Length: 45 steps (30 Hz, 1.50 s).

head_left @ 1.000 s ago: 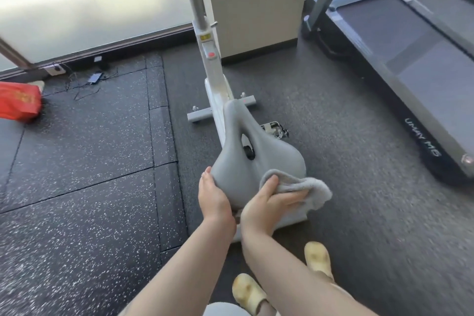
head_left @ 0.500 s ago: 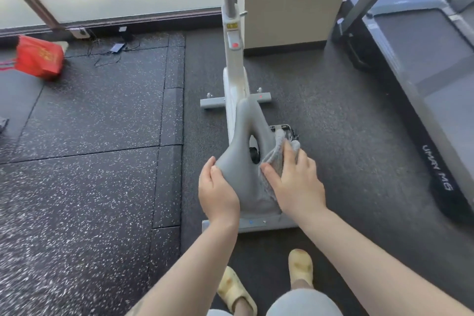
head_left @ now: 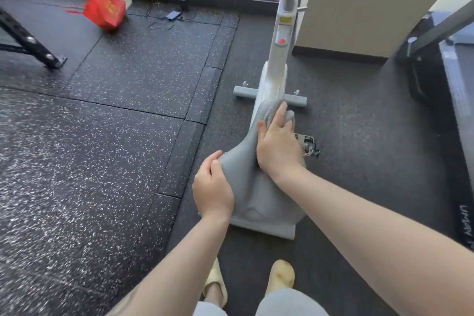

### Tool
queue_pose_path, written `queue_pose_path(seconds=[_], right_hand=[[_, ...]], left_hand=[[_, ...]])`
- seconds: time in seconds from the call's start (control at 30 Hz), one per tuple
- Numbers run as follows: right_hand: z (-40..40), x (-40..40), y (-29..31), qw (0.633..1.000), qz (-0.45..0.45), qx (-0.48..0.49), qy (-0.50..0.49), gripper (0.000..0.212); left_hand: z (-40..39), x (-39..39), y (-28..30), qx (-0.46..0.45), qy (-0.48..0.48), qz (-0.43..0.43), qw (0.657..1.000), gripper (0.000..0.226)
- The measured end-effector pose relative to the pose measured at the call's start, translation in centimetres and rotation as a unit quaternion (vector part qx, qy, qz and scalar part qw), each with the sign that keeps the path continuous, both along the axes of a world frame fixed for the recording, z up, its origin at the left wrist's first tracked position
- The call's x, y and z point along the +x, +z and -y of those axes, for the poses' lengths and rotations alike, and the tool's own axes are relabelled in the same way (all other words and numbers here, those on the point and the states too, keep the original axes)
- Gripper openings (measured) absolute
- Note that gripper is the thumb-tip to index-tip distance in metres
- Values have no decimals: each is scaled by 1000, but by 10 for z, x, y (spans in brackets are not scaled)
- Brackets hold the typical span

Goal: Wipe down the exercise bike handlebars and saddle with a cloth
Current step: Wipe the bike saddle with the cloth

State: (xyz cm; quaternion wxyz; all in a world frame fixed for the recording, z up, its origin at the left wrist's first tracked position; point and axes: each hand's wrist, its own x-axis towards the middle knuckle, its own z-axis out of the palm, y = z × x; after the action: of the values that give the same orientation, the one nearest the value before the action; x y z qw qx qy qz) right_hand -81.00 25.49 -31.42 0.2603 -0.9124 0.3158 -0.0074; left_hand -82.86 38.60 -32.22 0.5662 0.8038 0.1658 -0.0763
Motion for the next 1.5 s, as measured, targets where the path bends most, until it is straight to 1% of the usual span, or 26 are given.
queue_pose_path(seconds=[0.1, 0.17, 0.2, 0.3, 0.4, 0.47, 0.57, 0.63, 0.7, 0.73, 0.77, 0.83, 0.87, 0.93, 1.0, 1.03, 1.1, 1.13, 1.17, 1.23, 1.3, 1.37, 1.43, 1.5], right_hand=[[13, 16, -6, 995, 84, 8, 60, 55], [22, 24, -10, 986, 120, -6, 119, 45], [25, 26, -11, 981, 119, -24, 151, 44], [30, 20, -6, 956, 71, -103, 267, 53], [18, 1, 1, 933, 22, -137, 332, 45], [4, -13, 4, 923, 11, -135, 360, 44], [-18, -27, 7, 920, 13, -110, 377, 44], [-38, -34, 10, 920, 11, -105, 377, 44], [-62, -45, 10, 914, -1, -134, 384, 44], [-73, -52, 10, 909, -7, -150, 389, 48], [-82, -59, 9, 907, -3, -157, 391, 54], [-88, -73, 5, 908, 17, -144, 393, 70], [-87, -80, 3, 909, 26, -133, 394, 70], [-83, -95, -1, 910, 32, -130, 392, 58], [-80, -111, -5, 910, 28, -155, 384, 51], [-80, -119, -6, 913, 29, -162, 374, 51], [-79, -133, -3, 922, 43, -154, 352, 52], [-78, -141, -1, 927, 51, -150, 339, 53], [-75, -148, -1, 930, 62, -154, 328, 51], [-68, -166, 0, 930, 70, -172, 317, 42], [-62, -182, 1, 930, 51, -187, 313, 40], [-63, -189, 14, 935, 23, -170, 311, 45], [-70, -185, 38, 950, -13, -109, 294, 49], [-73, -171, 60, 958, -89, -35, 271, 42]], left_hand=[[1, 1, 0, -3, 8, 6, 1000, 32], [0, 2, -1, -13, 11, 8, 1000, 31], [0, 2, -3, -19, 11, 10, 1000, 31], [-1, 3, -6, -24, 16, 15, 999, 30], [0, 4, -10, -41, 36, 18, 998, 30], [-1, 4, -9, -100, 77, -13, 992, 32], [-4, 2, -5, -234, 108, -79, 963, 39], [-7, 0, -3, -299, 95, -110, 943, 43], [-13, -7, -2, -366, 60, -137, 918, 49], [-17, -10, -3, -392, 41, -147, 907, 52], [-24, -14, -5, -397, 22, -155, 904, 53], [-38, -21, -2, -365, -14, -165, 916, 49], [-44, -23, -1, -349, -36, -167, 922, 49], [-52, -25, 1, -311, -85, -176, 930, 54], [-60, -28, 4, -282, -147, -187, 929, 68], [-63, -31, 10, -272, -173, -178, 930, 66], [-69, -38, 23, -256, -218, -138, 932, 45], [-70, -41, 29, -242, -245, -110, 932, 38], [-73, -43, 32, -222, -275, -86, 932, 36], [-78, -41, 34, -172, -326, -43, 929, 39], [-84, -37, 36, -128, -364, -25, 922, 49], [-90, -32, 40, -75, -405, -22, 911, 53], [-95, -28, 45, -2, -460, -14, 888, 52], [-99, -20, 56, 82, -514, -10, 854, 57]])
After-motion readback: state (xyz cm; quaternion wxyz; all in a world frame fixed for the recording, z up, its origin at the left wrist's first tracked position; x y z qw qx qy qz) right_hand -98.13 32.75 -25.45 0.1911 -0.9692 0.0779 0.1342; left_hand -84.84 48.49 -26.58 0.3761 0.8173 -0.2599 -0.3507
